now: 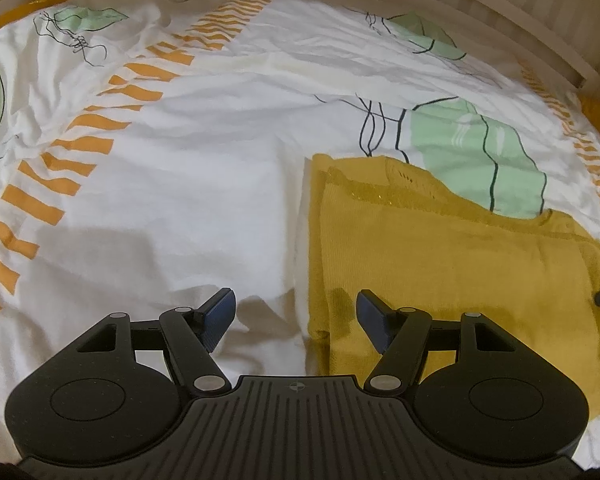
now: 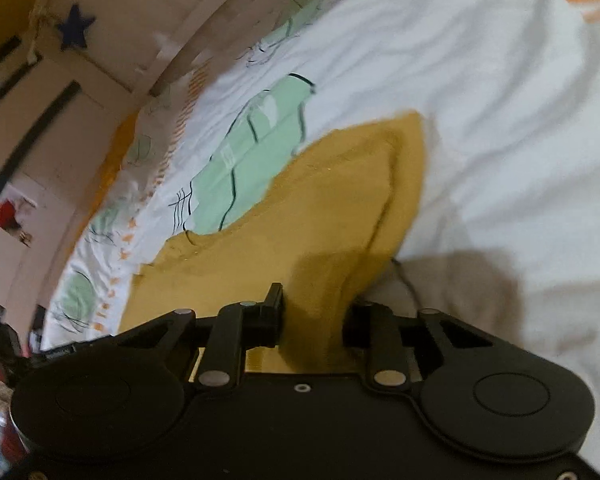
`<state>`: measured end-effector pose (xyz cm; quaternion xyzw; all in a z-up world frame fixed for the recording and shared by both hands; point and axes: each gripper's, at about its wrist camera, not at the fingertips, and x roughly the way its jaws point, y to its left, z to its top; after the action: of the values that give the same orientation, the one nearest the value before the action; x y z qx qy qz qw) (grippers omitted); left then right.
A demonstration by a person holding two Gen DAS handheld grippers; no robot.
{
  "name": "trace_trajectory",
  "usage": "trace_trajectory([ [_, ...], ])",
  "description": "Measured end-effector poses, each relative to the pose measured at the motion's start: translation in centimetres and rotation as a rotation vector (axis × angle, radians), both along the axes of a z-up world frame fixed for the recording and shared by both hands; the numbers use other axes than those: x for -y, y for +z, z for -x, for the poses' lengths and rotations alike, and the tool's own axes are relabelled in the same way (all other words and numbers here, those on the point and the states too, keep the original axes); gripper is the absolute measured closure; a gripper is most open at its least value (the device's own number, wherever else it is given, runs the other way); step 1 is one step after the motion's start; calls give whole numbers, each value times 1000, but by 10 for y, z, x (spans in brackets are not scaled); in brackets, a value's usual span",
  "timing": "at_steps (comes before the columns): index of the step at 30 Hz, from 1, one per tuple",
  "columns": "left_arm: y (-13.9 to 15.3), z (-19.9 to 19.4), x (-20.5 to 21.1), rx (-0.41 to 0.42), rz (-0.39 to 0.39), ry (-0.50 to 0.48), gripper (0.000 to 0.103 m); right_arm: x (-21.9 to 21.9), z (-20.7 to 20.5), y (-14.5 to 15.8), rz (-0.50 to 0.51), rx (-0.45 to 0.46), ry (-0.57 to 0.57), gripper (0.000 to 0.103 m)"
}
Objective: Fold small clothes
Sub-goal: 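Close the right tool on the sweater side edge and lift it, then fold the held side edge over the sweater with the right tool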
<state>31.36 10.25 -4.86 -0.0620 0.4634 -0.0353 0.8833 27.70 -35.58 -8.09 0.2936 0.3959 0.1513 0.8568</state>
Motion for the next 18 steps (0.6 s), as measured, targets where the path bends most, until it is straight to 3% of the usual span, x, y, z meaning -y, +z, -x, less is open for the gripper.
trace_trajectory([
  [5, 8, -1, -9, 24, -3, 13, 37, -44, 3, 39, 73, 29, 19, 74],
  [10, 19, 1, -20, 59, -11, 25, 37, -90, -5, 63, 75, 53, 46, 75],
  [18, 27, 1, -47, 57, 51, 70, 37, -178, -22, 66, 103, 58, 141, 76],
])
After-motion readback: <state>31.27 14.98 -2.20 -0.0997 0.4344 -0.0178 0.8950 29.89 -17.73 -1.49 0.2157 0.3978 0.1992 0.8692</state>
